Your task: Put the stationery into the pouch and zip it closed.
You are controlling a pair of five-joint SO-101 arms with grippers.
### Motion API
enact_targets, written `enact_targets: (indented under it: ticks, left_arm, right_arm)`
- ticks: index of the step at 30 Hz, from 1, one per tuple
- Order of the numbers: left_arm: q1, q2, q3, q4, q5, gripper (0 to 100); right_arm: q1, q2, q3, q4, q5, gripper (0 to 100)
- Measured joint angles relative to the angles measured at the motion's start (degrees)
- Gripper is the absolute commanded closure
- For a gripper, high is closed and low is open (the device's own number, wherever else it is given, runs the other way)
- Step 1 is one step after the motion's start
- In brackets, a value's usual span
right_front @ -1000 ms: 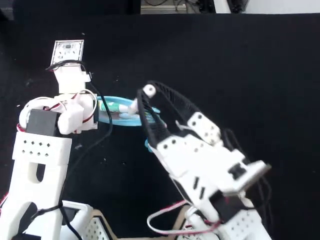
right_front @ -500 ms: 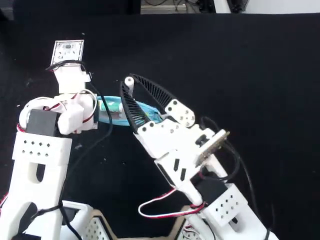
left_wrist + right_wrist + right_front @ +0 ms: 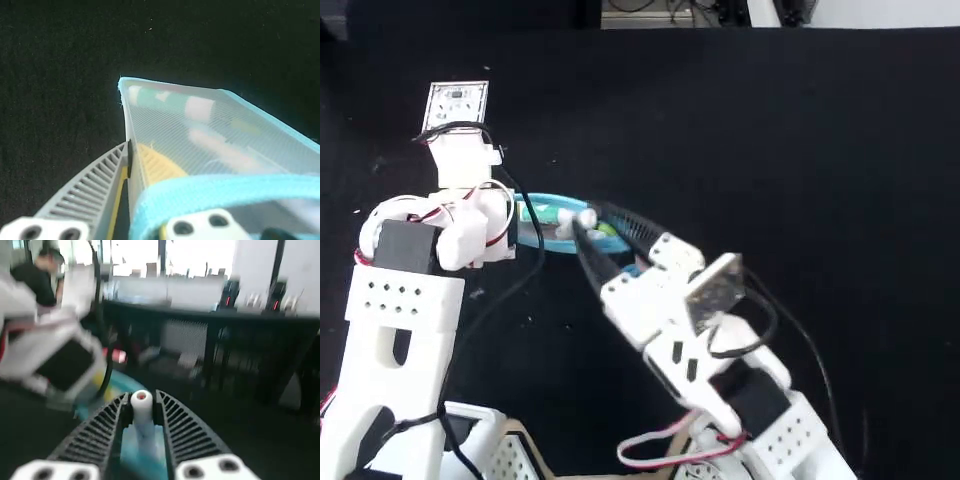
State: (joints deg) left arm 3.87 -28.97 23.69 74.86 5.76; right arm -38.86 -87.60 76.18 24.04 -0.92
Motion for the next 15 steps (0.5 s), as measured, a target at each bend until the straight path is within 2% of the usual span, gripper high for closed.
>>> enact_targets:
  ticks: [2, 4, 10, 15]
  left_arm:
    - [0.0, 0.0, 0.1, 0.0, 0.0, 97]
    - [0.0, 0.0, 0.1, 0.0, -0.1, 97]
    - [0.0, 0.0, 0.1, -0.1, -0.1, 97]
    - [0.1, 0.0, 0.1, -0.1, -0.1, 97]
  right_arm:
    - [-1.4, -1.6, -1.1, 7.4, -0.2, 81.0]
    - [-2.5, -0.8, -2.1, 9.5, -0.2, 76.7]
    - [-3.2, 11.2, -10.3, 11.1, -0.1, 79.9]
    - [-3.1, 17.3, -20.8, 21.6, -0.2, 79.8]
